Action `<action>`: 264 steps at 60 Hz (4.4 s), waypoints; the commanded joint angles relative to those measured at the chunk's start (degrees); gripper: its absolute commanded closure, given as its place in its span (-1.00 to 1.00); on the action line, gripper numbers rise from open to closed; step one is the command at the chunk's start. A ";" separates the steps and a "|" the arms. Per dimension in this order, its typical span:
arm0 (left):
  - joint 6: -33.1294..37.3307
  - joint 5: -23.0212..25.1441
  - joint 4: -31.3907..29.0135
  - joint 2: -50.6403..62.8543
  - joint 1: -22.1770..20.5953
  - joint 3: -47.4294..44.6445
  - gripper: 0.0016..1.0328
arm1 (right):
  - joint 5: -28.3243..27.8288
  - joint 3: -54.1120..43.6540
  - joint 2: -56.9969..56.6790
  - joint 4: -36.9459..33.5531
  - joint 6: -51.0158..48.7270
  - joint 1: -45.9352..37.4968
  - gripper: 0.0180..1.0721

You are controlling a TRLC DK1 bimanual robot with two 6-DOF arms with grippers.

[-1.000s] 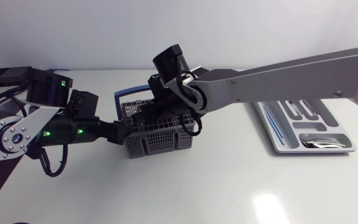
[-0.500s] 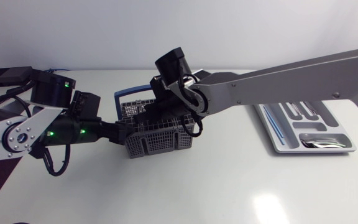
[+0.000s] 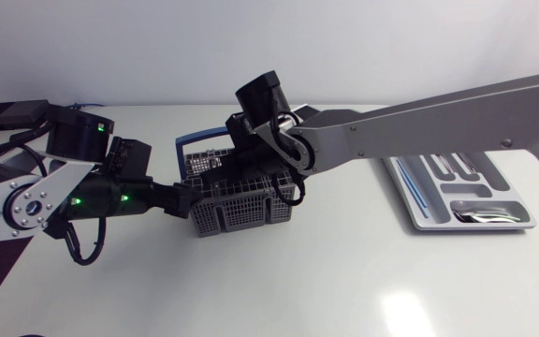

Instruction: Unload the cutlery basket into the drawer organizer.

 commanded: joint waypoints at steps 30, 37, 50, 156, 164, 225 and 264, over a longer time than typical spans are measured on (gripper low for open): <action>0.30 0.69 0.02 -1.10 -1.40 -1.71 -0.90 | -5.74 -3.12 -5.19 0.56 1.77 -1.46 0.88; 0.03 0.69 -0.07 -1.37 -1.57 -1.80 -0.90 | -7.14 -3.21 -5.63 0.74 1.86 -1.63 0.88; -0.32 0.60 -0.51 -1.89 -1.93 -1.89 -0.90 | -9.08 -3.38 -5.01 2.14 1.68 -1.81 0.88; -0.58 -1.07 -4.47 -5.85 -3.42 -2.33 -0.90 | -21.56 -2.51 -16.53 -2.16 -17.04 -4.36 0.89; -0.67 -1.16 -5.43 -6.55 -3.42 -2.15 -0.90 | -21.03 -1.80 -18.11 -4.27 -14.93 -4.27 0.89; -4.89 -5.55 -14.22 -11.21 -7.73 -0.31 -0.90 | -12.59 -1.19 -34.55 -46.46 -19.50 -26.86 0.89; -7.09 -8.72 -16.33 -10.95 -9.31 0.39 -0.90 | 1.91 -15.69 -36.30 -39.96 -41.47 -52.79 0.89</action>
